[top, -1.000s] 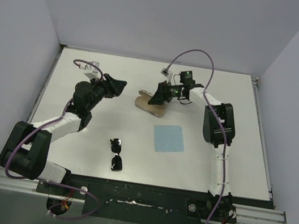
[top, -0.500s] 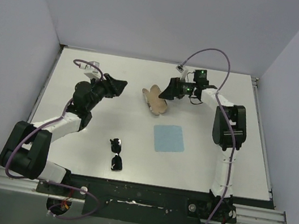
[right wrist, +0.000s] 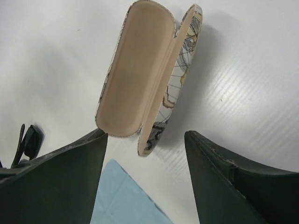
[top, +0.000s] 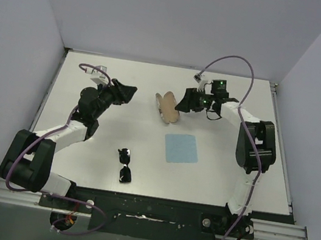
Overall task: Organize the sunglasses
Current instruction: Place the sunglasses case at the center of the board, then adjust the sunglasses case at the center of the board.
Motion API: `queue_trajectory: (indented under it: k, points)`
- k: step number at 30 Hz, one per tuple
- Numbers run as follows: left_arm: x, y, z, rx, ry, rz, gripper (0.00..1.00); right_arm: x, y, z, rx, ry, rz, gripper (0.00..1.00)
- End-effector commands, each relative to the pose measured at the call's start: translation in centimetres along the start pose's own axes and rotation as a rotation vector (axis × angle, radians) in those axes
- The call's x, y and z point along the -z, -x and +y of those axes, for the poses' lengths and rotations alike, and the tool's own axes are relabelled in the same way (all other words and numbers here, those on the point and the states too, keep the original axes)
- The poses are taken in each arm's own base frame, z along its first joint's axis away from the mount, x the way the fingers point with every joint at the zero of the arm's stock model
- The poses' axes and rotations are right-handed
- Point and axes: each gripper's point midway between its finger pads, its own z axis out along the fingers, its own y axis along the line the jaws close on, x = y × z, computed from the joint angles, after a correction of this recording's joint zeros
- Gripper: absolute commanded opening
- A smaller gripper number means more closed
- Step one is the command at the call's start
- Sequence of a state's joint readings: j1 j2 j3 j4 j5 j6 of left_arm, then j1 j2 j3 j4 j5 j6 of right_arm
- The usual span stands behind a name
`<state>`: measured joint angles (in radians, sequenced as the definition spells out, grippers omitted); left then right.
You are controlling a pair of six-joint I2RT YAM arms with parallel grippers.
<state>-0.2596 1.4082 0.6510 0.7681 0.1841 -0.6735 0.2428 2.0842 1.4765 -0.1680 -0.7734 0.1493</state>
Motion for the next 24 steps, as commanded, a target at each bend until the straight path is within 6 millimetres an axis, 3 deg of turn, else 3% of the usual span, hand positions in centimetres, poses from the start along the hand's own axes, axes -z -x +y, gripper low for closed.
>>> queue_trajectory:
  k: [1, 9, 11, 13, 24]
  points:
    - [-0.1, 2.0, -1.6, -0.008, -0.064, -0.061, 0.55, 3.0, 4.3, 2.6, 0.108, -0.123, -0.129, 0.65]
    - [-0.2, 1.8, -1.9, 0.000, -0.078, -0.055, 0.55, 3.3, 1.9, 5.1, 0.052, -0.147, -0.141, 0.37]
    - [0.1, 0.9, -1.2, 0.003, -0.063, -0.037, 0.55, 2.9, 0.9, 5.3, 0.038, -0.157, -0.120, 0.31]
    - [0.2, 0.8, -1.3, 0.004, -0.063, -0.035, 0.54, 2.8, 0.0, 5.0, 0.021, -0.174, -0.105, 0.15]
    - [0.0, 0.3, -1.7, -0.001, -0.067, -0.027, 0.54, 1.0, -2.9, 4.1, -0.029, -0.168, -0.052, 0.11]
